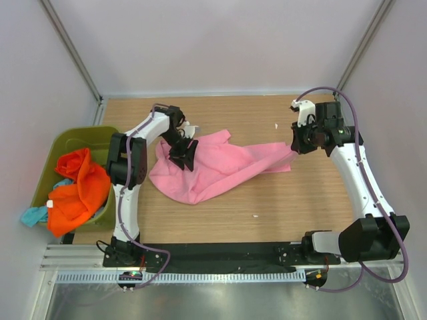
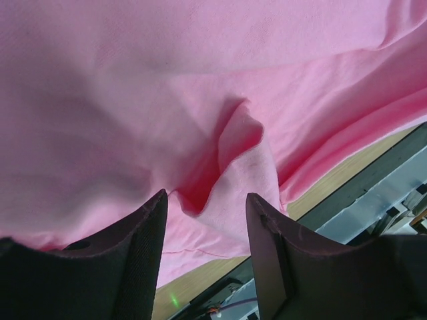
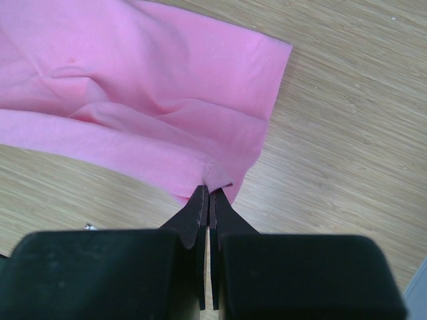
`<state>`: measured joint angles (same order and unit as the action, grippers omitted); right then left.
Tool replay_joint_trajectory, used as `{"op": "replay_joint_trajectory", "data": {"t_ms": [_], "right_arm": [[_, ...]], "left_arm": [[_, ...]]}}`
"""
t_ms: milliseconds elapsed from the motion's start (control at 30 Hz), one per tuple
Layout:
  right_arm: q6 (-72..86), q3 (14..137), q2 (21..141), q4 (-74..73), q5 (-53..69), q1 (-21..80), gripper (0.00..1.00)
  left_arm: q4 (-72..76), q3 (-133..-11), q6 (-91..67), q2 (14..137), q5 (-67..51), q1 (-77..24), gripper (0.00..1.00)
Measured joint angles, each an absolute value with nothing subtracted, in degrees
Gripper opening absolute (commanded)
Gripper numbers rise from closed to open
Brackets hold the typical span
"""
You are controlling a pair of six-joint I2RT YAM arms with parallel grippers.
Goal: Fold and stack the t-shirts
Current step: Flatten the tshirt out
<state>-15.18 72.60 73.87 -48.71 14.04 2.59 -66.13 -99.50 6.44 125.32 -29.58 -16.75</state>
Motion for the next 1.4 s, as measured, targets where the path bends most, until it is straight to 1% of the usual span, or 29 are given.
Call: {"op": "replay_joint_trajectory", "data": {"t_ms": [167, 233, 267, 300, 400, 433, 533, 667, 800, 867, 900, 967, 1133, 1233, 1333, 1400], "right_arm": [[-15.2, 71.9, 73.9, -48.6, 14.2, 2.2, 0.01], [-15.1, 71.5, 73.9, -48.4, 14.3, 2.0, 0.01], [-15.1, 71.3, 73.9, -48.4, 14.3, 2.0, 0.01], [-15.0, 71.1, 73.9, -48.4, 14.4, 1.9, 0.01], [-15.0, 71.0, 73.9, -48.4, 14.5, 1.7, 0.01], [-15.0, 71.0, 73.9, -48.4, 14.6, 1.7, 0.01], [-15.0, 71.0, 73.9, -48.4, 14.7, 1.7, 0.01], [-15.0, 71.0, 73.9, -48.4, 14.8, 1.7, 0.01], [-15.0, 71.0, 73.9, -48.4, 14.8, 1.6, 0.01], [-15.0, 71.0, 73.9, -48.4, 14.8, 1.6, 0.02], [-15.0, 71.0, 73.9, -48.4, 14.9, 1.5, 0.01], [-15.0, 71.0, 73.9, -48.4, 15.0, 1.3, 0.02], [-15.0, 71.0, 73.8, -48.4, 14.9, 1.2, 0.02], [-15.1, 71.7, 73.9, -48.2, 13.6, 1.0, 0.01], [-15.1, 75.1, 74.1, -48.1, 11.5, -0.2, 0.01], [-15.0, 80.5, 75.5, -47.5, 9.3, -1.4, 0.01]], "left_arm": [[-66.3, -99.7, 6.5, 125.5, -29.6, -16.8, 0.48], [-66.4, -99.7, 6.5, 125.5, -29.6, -16.8, 0.45], [-66.5, -99.7, 6.5, 125.5, -29.6, -16.8, 0.42], [-66.5, -99.6, 6.5, 125.5, -29.6, -16.8, 0.35], [-66.7, -99.6, 6.7, 125.5, -29.6, -16.8, 0.28], [-66.8, -99.5, 6.8, 125.5, -29.6, -16.8, 0.27], [-67.2, -99.5, 6.8, 125.5, -29.7, -16.8, 0.20], [-67.4, -99.5, 6.9, 125.5, -29.7, -16.8, 0.15], [-67.7, -99.5, 6.9, 125.5, -29.7, -16.7, 0.17], [-68.0, -99.5, 7.0, 125.5, -29.8, -16.7, 0.16], [-68.2, -99.4, 7.0, 125.5, -29.9, -16.6, 0.07], [-68.6, -99.2, 7.3, 125.5, -30.1, -16.4, 0.00], [-69.8, -99.3, 7.8, 125.5, -30.3, -15.7, 0.00], [-71.4, -102.2, 7.9, 125.5, -29.8, -15.4, 0.00], [-72.6, -111.5, 8.0, 125.4, -28.7, -15.4, 0.00], [-72.7, -119.9, 8.0, 125.1, -27.6, -15.4, 0.00]]}}
